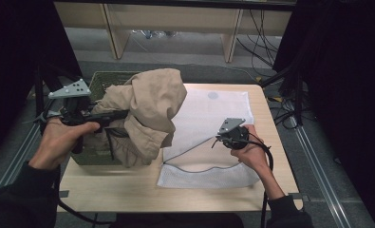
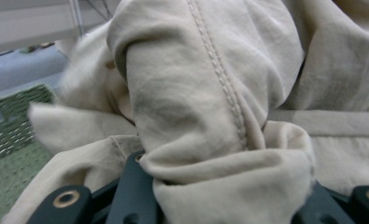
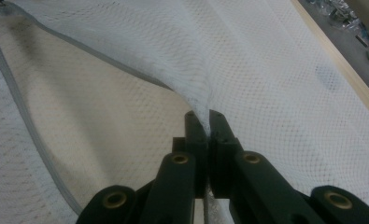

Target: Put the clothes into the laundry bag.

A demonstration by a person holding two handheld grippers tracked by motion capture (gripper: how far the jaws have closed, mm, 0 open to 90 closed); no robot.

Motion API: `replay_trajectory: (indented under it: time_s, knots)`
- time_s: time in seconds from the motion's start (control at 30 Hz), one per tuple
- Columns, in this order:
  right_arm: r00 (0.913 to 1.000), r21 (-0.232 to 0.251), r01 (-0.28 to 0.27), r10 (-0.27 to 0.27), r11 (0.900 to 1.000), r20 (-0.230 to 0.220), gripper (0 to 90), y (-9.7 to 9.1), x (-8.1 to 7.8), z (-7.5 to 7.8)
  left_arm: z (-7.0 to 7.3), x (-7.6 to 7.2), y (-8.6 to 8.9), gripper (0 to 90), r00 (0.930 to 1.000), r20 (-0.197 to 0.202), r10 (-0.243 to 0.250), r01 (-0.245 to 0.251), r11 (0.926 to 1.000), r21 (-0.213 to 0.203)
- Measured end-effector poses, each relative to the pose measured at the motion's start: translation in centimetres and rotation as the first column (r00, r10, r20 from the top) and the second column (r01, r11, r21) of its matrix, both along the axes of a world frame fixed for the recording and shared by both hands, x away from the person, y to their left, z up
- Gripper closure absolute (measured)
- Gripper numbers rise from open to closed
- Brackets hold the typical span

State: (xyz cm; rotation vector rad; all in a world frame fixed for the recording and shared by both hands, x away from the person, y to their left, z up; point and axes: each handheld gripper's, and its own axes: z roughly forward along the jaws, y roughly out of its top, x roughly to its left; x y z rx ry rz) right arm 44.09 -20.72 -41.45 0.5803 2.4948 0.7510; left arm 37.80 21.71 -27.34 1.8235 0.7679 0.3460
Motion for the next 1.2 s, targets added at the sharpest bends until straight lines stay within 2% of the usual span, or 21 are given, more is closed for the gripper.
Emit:
replay_trajectory:
  time_s: [0.1,0.13,0.2,0.33,0.37,0.4,0.43,0.5,0.53,0.63,0.7,0.73,0.8,0.87,0.9,0.97,1.03,1.07,1.1,1.17,1.2]
  knots:
    - [1.0,0.003,0.0,0.0,1.0,0.0,89.4,0.0,0.0,0.0,0.5,-0.7,-0.5,68.6,0.9988,-0.013,-0.047,0.046,0.9976,-0.052]
    - [0.9997,0.01,0.018,-0.018,0.9998,-0.014,89.4,0.0,-0.1,0.1,0.6,-1.4,-1.2,68.6,0.9953,-0.028,-0.093,0.091,0.993,-0.075]
    - [1.0,0.009,0.002,-0.002,1.0,-0.002,89.3,-0.1,0.1,0.1,0.5,-1.9,-1.8,68.5,0.993,-0.031,-0.114,0.112,0.9908,-0.076]
    - [1.0,0.012,-0.003,0.003,0.9999,0.004,89.4,-0.2,0.1,0.2,-0.4,-3.3,-4.3,68.5,0.979,-0.051,-0.198,0.195,0.9792,-0.057]
    - [0.9999,0.02,0.013,-0.013,0.9997,-0.002,89.4,-0.2,0.0,0.3,-1.4,-3.8,-5.8,68.5,0.9683,-0.08,-0.237,0.233,0.9711,-0.053]
    - [0.9999,0.021,0.009,-0.009,0.9997,-0.006,89.4,-0.2,0.0,0.4,-1.4,-3.8,-5.8,68.4,0.9683,-0.08,-0.237,0.233,0.9711,-0.053]
    - [0.9999,0.021,0.009,-0.009,0.9997,-0.006,89.4,-0.2,0.0,0.4,-2.0,-4.0,-6.6,68.4,0.9625,-0.092,-0.255,0.252,0.9666,-0.05]
    - [0.9999,0.041,0.013,-0.013,0.9991,0.007,89.5,-0.3,0.0,0.4,-3.3,-4.3,-8.2,68.3,0.9482,-0.117,-0.295,0.294,0.9554,-0.028]
    - [0.9999,0.041,-0.007,0.006,0.9991,0.012,89.5,-0.5,0.1,0.6,-4.0,-4.2,-9.0,68.2,0.9372,-0.128,-0.324,0.324,0.9457,-0.022]
    - [1.0,0.064,0.0,-0.001,0.998,0.005,89.5,-0.6,0.1,0.8,-5.9,-4.2,-11.2,68.1,0.9216,-0.177,-0.345,0.351,0.9365,-0.001]
    - [0.9999,0.081,0.01,-0.01,0.9967,0.011,89.5,-0.8,0.0,1.2,-7.3,-3.9,-12.3,68.1,0.913,-0.213,-0.348,0.355,0.9349,-0.006]
    - [0.9999,0.091,0.007,-0.008,0.9959,0.013,89.6,-0.8,-0.1,1.4,-8.0,-3.7,-12.8,68.0,0.9051,-0.237,-0.353,0.361,0.9326,-0.011]
    - [0.9997,0.117,0.023,-0.025,0.9928,0.009,89.6,-1.2,-0.2,2.1,-9.7,-3.0,-14.1,67.7,0.9008,-0.269,-0.341,0.366,0.9296,0.046]
    - [0.9997,0.118,0.015,-0.017,0.9929,0.016,89.5,-1.4,-0.2,2.3,-10.1,-2.8,-14.5,67.6,0.9024,-0.275,-0.332,0.364,0.9285,0.073]
    - [0.9996,0.129,0.019,-0.022,0.9915,0.02,89.6,-1.7,-0.2,2.5,-11.0,-2.4,-15.4,67.4,0.8988,-0.292,-0.327,0.369,0.9236,0.103]
    - [0.9995,0.132,0.019,-0.023,0.991,0.023,89.6,-1.9,-0.2,2.7,-11.3,-2.3,-15.9,67.3,0.9016,-0.298,-0.314,0.362,0.9242,0.122]
    - [0.9994,0.136,0.027,-0.03,0.9903,0.02,89.6,-1.8,-0.4,3.0,-12.0,-1.7,-17.3,66.8,0.9031,-0.303,-0.304,0.366,0.9141,0.174]
    - [0.9994,0.136,0.027,-0.03,0.9903,0.02,89.6,-1.8,-0.4,3.0,-12.0,-1.7,-17.3,66.5,0.9031,-0.303,-0.304,0.366,0.9141,0.174]
    - [0.9994,0.132,0.019,-0.022,0.991,0.026,89.6,-1.6,-0.6,3.2,-12.1,-1.5,-17.7,66.3,0.9015,-0.301,-0.311,0.375,0.9087,0.184]
    - [0.9994,0.131,0.007,-0.011,0.9914,0.032,89.6,-1.4,-0.7,3.3,-12.3,-1.3,-18.3,66.1,0.9025,-0.303,-0.306,0.37,0.911,0.182]
    - [0.9994,0.127,0.006,-0.01,0.9919,0.032,89.6,-1.2,-0.9,3.6,-12.3,-1.2,-18.5,65.9,0.9074,-0.301,-0.293,0.357,0.9155,0.185]
